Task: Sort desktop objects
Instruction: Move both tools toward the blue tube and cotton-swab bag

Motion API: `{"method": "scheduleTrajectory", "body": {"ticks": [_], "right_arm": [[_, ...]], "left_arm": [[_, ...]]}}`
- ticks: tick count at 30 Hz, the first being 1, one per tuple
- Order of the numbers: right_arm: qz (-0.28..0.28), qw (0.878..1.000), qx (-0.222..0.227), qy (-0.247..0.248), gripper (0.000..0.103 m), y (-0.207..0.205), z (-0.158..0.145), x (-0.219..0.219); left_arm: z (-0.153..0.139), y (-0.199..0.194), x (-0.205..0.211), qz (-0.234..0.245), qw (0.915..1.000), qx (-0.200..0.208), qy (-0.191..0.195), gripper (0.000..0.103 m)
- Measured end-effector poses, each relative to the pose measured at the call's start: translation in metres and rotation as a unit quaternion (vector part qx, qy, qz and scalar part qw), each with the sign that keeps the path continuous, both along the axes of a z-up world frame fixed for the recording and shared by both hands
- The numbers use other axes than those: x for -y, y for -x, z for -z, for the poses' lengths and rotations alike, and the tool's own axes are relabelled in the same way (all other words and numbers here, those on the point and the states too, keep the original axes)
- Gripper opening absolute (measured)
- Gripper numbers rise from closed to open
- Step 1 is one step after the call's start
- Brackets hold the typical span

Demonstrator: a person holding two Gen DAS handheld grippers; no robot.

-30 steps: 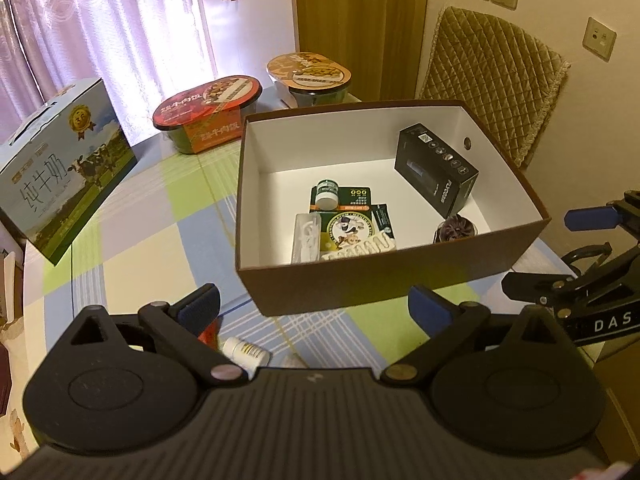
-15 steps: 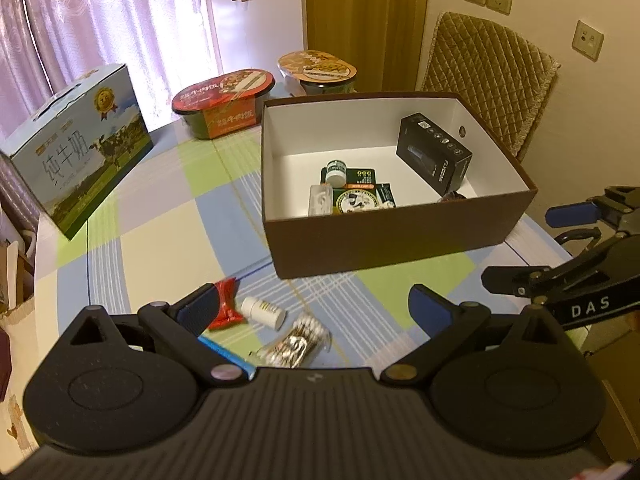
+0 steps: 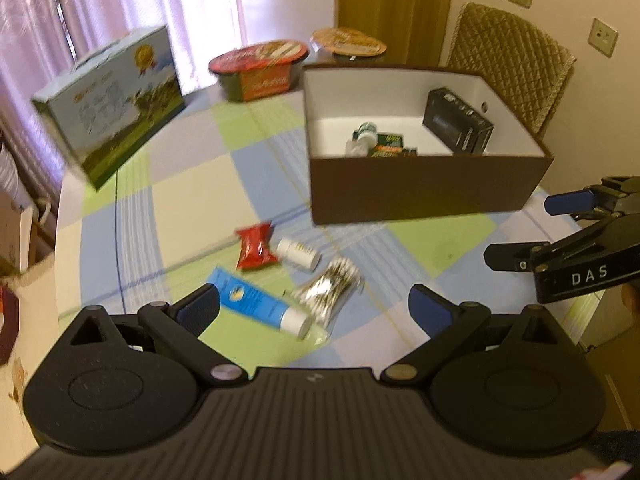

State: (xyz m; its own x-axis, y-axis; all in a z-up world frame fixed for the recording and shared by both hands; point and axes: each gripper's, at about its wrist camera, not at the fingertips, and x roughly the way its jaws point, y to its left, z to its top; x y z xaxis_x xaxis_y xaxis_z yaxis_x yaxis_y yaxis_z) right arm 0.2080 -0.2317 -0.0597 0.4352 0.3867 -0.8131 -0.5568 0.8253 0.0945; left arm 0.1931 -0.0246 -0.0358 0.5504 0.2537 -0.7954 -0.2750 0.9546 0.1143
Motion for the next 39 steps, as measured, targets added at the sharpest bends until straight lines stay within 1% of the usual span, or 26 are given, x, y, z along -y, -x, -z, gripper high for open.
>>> {"method": "scheduleTrajectory", "body": {"ticks": [7, 12, 22, 25, 29, 33, 39], "right_arm": [[-0.018, 1.0, -0.018, 0.002, 0.101, 0.005, 0.022, -0.014], [-0.033, 0.999, -0.018, 0.007, 0.101, 0.004, 0.037, -0.021], [-0.068, 0.997, -0.027, -0.005, 0.101, -0.008, 0.07, -0.041], [-0.075, 0.997, -0.028, -0.004, 0.101, -0.014, 0.079, -0.048], [-0.066, 0.997, -0.033, 0.008, 0.101, -0.027, 0.089, -0.052], [-0.047, 0.998, -0.039, 0.016, 0.101, -0.043, 0.096, -0.049], [-0.025, 0.998, -0.047, 0.023, 0.101, -0.063, 0.101, -0.041]], "left_arm": [[0.022, 0.024, -0.021, -0.04, 0.9985, -0.03, 0.021, 0.099], [0.035, 0.032, -0.032, -0.065, 0.9964, -0.04, 0.037, 0.099], [0.063, 0.026, -0.055, -0.124, 0.9893, -0.053, 0.057, 0.099], [0.071, 0.023, -0.063, -0.145, 0.9864, -0.057, 0.054, 0.099], [0.08, 0.017, -0.073, -0.164, 0.9823, -0.06, 0.068, 0.099], [0.087, 0.006, -0.078, -0.173, 0.9796, -0.057, 0.084, 0.098], [0.099, -0.021, -0.083, -0.18, 0.978, -0.054, 0.09, 0.098]]}}
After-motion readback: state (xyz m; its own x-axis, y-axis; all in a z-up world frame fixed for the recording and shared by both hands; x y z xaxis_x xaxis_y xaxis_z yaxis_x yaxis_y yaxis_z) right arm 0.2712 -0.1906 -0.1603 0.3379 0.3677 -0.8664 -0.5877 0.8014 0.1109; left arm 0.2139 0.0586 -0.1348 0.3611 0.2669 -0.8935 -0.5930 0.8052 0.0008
